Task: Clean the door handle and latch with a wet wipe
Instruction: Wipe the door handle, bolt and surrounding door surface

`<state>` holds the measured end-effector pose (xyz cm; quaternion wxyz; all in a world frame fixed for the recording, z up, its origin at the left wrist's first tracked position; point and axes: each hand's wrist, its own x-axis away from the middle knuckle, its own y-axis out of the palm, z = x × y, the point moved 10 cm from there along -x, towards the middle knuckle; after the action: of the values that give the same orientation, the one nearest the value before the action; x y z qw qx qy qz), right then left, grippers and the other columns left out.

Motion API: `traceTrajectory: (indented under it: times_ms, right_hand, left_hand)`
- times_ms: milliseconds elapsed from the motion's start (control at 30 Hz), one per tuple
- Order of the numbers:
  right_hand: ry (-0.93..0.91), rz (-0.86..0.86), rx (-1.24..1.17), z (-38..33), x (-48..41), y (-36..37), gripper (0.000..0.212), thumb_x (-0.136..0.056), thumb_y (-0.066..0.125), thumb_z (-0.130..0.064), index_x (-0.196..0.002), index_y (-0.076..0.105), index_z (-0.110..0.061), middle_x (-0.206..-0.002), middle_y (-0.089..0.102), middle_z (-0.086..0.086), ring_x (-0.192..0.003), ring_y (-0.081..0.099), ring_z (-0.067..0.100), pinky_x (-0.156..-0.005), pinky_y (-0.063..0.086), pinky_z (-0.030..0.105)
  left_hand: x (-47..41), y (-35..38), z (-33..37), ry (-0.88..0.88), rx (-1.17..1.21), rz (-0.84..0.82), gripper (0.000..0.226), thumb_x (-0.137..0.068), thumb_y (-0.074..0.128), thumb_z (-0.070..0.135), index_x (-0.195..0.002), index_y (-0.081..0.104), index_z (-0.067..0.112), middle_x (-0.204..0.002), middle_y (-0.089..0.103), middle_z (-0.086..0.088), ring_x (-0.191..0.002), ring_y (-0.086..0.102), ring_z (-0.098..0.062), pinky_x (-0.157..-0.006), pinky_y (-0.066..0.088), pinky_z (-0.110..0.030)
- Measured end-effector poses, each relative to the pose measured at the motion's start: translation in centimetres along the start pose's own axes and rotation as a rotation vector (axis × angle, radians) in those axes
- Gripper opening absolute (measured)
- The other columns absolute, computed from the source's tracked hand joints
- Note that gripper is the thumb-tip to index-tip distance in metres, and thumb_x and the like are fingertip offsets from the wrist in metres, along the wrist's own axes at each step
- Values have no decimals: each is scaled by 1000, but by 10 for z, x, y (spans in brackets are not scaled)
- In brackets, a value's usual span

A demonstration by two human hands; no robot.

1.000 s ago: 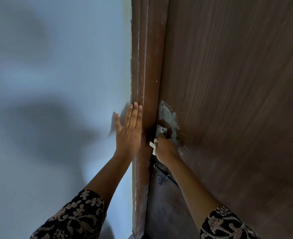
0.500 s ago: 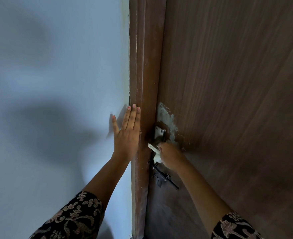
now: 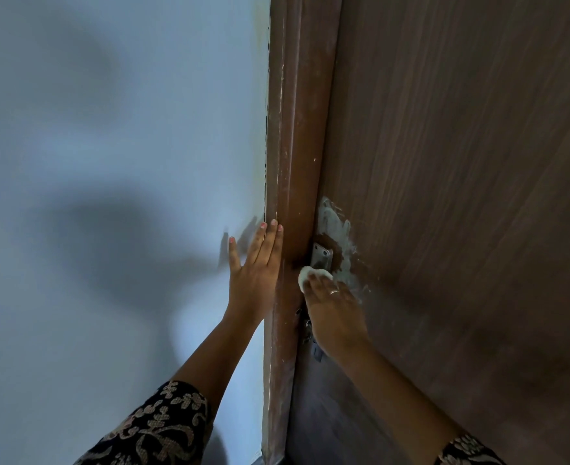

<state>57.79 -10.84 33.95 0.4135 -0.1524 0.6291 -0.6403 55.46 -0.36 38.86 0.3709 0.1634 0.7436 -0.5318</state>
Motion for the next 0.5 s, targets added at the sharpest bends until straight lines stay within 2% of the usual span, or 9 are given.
traceTrajectory:
  times_ms: [100,167,233,300,367,400,433,500]
  right_hand:
    - [-89,-67,121,-9,-12,15,56,-99,32,-20,-150,10,-10,-160,5,5,-147,2,23,-116,-3,46]
    - [-147,-56,233,-15,-23,13,59,-99,29,-22,-150,3,-9,-160,0,4,-147,-3,23,-115,-9,45]
    - [-191,-66,303,-21,-28,15,57,-99,29,-23,-149,9,-6,-160,5,6,-147,0,23,-115,-8,43]
    - [-243,-88,323,-23,-22,22,48,-97,41,-26,-141,39,-6,-157,22,7,-145,14,25,-117,2,43]
    - [-263,-33,348,-21,-13,19,32,-85,61,-31,-111,70,-14,-141,51,5,-132,43,24,-113,27,43]
    - [-274,-9,339,-21,-11,16,25,-78,69,-31,-98,75,-17,-129,61,3,-121,55,23,-106,37,41]
    - [-279,18,314,-22,-11,12,23,-75,71,-29,-93,77,-17,-120,67,3,-112,60,22,-101,43,39]
    - [-235,53,285,-21,-18,8,27,-74,71,-25,-98,74,-14,-113,68,6,-107,62,23,-96,47,38]
  left_hand:
    - [11,5,2,3,14,-29,74,-79,69,26,-145,40,11,-151,40,-6,-141,36,-23,-112,6,-58]
    - [15,6,5,6,26,-42,77,-74,74,26,-143,42,12,-150,42,-6,-140,38,-22,-110,12,-59]
    - [19,6,8,6,43,-48,78,-72,75,23,-143,44,12,-150,42,-6,-140,38,-22,-111,12,-59]
    - [22,8,9,4,60,-61,78,-72,75,22,-143,44,12,-150,41,-6,-140,36,-23,-112,9,-59]
    - [27,11,9,3,71,-72,77,-72,76,22,-142,45,12,-150,41,-6,-141,36,-24,-114,3,-59]
    - [29,13,9,0,75,-84,78,-72,76,23,-142,44,12,-151,40,-6,-141,35,-24,-114,0,-58]
    - [31,16,8,-4,77,-99,79,-71,77,24,-143,44,13,-151,39,-6,-142,33,-25,-113,-1,-57]
    - [34,20,6,-19,86,-124,82,-69,78,25,-143,44,13,-151,39,-6,-142,32,-25,-112,-1,-58]
